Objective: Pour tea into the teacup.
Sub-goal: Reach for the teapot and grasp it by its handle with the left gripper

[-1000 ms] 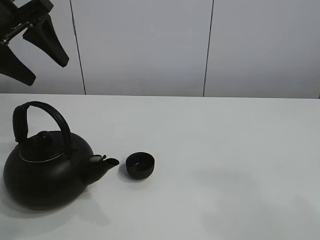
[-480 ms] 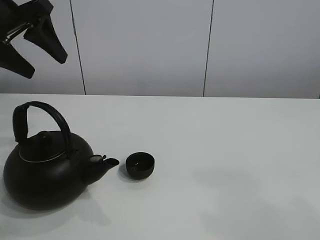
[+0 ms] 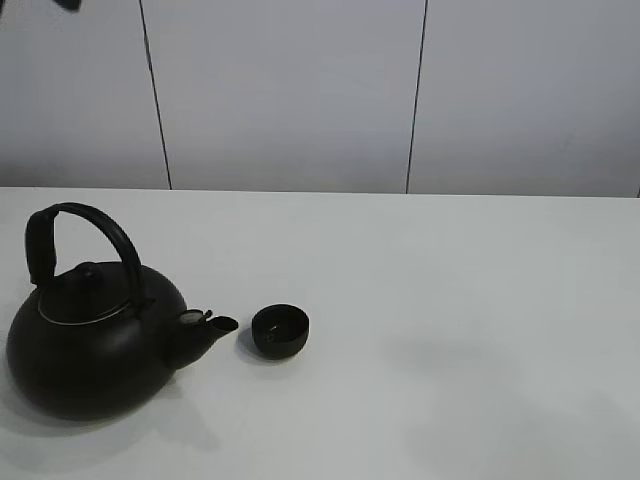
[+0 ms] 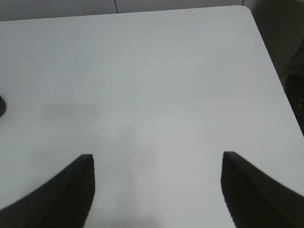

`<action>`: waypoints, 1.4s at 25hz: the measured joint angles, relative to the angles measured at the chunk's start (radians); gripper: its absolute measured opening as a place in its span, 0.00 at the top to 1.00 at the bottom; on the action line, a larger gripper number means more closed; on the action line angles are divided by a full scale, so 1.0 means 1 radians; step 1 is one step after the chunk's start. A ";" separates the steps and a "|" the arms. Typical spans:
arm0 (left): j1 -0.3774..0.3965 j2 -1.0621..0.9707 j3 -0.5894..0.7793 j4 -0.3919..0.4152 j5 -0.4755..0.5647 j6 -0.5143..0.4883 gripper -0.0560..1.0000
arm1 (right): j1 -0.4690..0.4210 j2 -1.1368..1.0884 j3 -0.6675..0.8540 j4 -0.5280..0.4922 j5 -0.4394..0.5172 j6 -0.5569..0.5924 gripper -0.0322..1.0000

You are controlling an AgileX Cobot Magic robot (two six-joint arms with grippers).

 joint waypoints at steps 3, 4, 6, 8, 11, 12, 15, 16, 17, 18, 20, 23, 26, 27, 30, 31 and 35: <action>-0.052 -0.168 0.067 0.148 -0.069 -0.136 0.44 | 0.000 0.000 0.000 0.000 0.000 0.000 0.47; -0.063 -0.216 0.105 0.189 -0.097 -0.174 0.44 | 0.000 0.000 0.000 0.000 0.000 0.000 0.47; -0.071 -0.328 0.203 0.252 -0.170 -0.223 0.44 | 0.000 0.000 0.000 0.000 0.000 0.000 0.47; -0.072 -0.427 0.310 0.333 -0.266 -0.246 0.44 | 0.000 0.000 0.000 0.000 0.000 0.000 0.47; -0.072 -0.554 0.484 0.480 -0.451 -0.251 0.44 | 0.000 0.000 0.000 0.000 0.000 0.000 0.47; -0.072 -0.587 0.542 0.517 -0.513 -0.256 0.44 | 0.000 0.000 0.000 0.000 0.000 0.000 0.47; -0.072 -0.632 0.688 0.560 -0.649 -0.310 0.44 | 0.000 0.000 0.000 0.000 0.000 0.000 0.47; -0.072 -0.631 0.735 0.564 -0.688 -0.330 0.44 | 0.000 0.000 0.000 0.000 0.000 0.000 0.47; -0.072 -0.623 0.779 0.568 -0.716 -0.344 0.44 | 0.000 0.000 0.000 0.000 -0.001 0.000 0.47; -0.072 -0.611 0.813 0.570 -0.742 -0.351 0.44 | 0.000 0.000 0.000 0.000 -0.001 0.000 0.47; -0.072 -0.568 0.877 0.574 -0.789 -0.361 0.44 | 0.000 0.000 0.000 0.000 -0.001 0.000 0.47; -0.071 -0.483 0.929 0.576 -0.854 -0.365 0.44 | 0.000 0.000 0.000 0.000 -0.001 0.000 0.47; -0.045 -0.382 0.958 0.580 -0.967 -0.366 0.44 | 0.000 0.000 0.000 0.000 -0.001 0.000 0.47; -0.029 -0.347 0.966 0.581 -1.009 -0.367 0.44 | 0.000 0.000 0.000 0.000 -0.001 0.000 0.47; 0.023 -0.273 0.971 0.623 -1.085 -0.377 0.44 | 0.000 0.000 0.000 0.000 -0.001 0.000 0.47; 0.043 -0.255 0.971 0.649 -1.101 -0.385 0.45 | 0.000 0.000 0.000 0.000 -0.001 0.000 0.47; 0.122 -0.220 0.999 0.803 -1.195 -0.440 0.49 | 0.000 0.000 0.000 0.000 -0.001 0.000 0.47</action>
